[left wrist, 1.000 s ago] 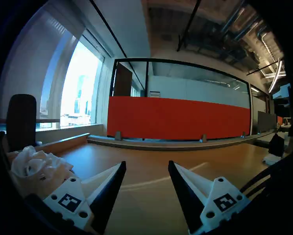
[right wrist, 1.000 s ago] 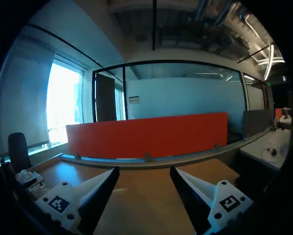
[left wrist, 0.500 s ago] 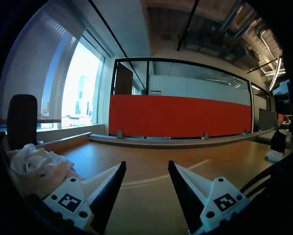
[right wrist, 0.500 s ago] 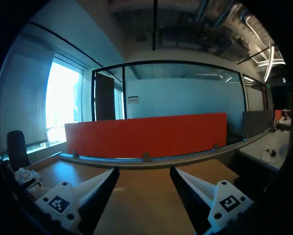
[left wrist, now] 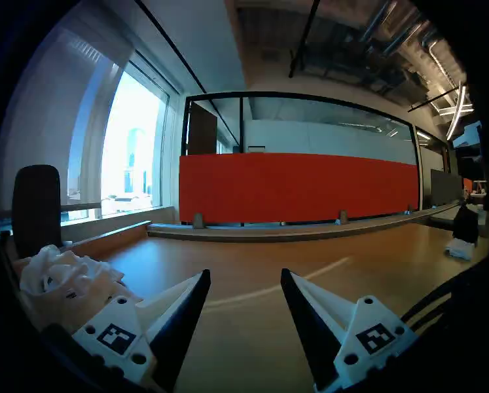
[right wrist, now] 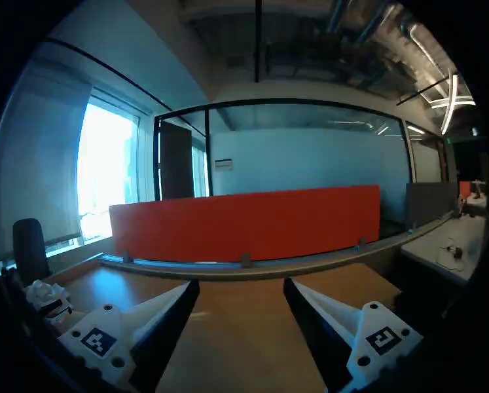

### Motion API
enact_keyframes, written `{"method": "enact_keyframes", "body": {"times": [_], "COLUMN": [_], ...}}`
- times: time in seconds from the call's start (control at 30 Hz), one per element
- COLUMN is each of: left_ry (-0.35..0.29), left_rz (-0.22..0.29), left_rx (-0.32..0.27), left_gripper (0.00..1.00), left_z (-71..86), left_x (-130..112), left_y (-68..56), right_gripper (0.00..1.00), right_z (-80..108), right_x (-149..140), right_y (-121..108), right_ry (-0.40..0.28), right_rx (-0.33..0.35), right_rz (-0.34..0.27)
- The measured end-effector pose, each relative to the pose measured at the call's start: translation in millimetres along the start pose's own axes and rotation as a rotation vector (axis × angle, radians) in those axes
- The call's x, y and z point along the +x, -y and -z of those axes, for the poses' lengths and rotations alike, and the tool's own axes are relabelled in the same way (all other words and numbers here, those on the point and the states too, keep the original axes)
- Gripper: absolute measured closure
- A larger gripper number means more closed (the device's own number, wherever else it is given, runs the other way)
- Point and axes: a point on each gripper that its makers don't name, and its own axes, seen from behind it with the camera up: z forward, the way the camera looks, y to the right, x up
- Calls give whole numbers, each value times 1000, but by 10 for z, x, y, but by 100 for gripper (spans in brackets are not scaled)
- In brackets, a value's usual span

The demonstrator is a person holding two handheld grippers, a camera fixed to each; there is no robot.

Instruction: Fold towel

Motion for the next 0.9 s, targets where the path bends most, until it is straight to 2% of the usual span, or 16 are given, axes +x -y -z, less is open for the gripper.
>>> {"method": "enact_keyframes", "body": {"times": [0.3,0.5,0.63,0.9], "left_ry": [0,1,0,0], "left_rz": [-2,-3,-3,-3], "left_rx": [1,1,1,1], "left_gripper": [21,21,3,2], "left_z": [-6,-11,-16,-23], "left_x": [-14,-19,-28,-38], "left_y": [-8,-13,-12,-16], "right_gripper": [0,0,0,0], "right_z": [5,17,20,54], "right_x": [30,69,68,-44], "right_y": [0,-85,-182,-350], "right_ry": [-13,-36,-54,-88], "right_rx": [7,-5,-24,-53], "right_rz": [-6,7,26,44]}}
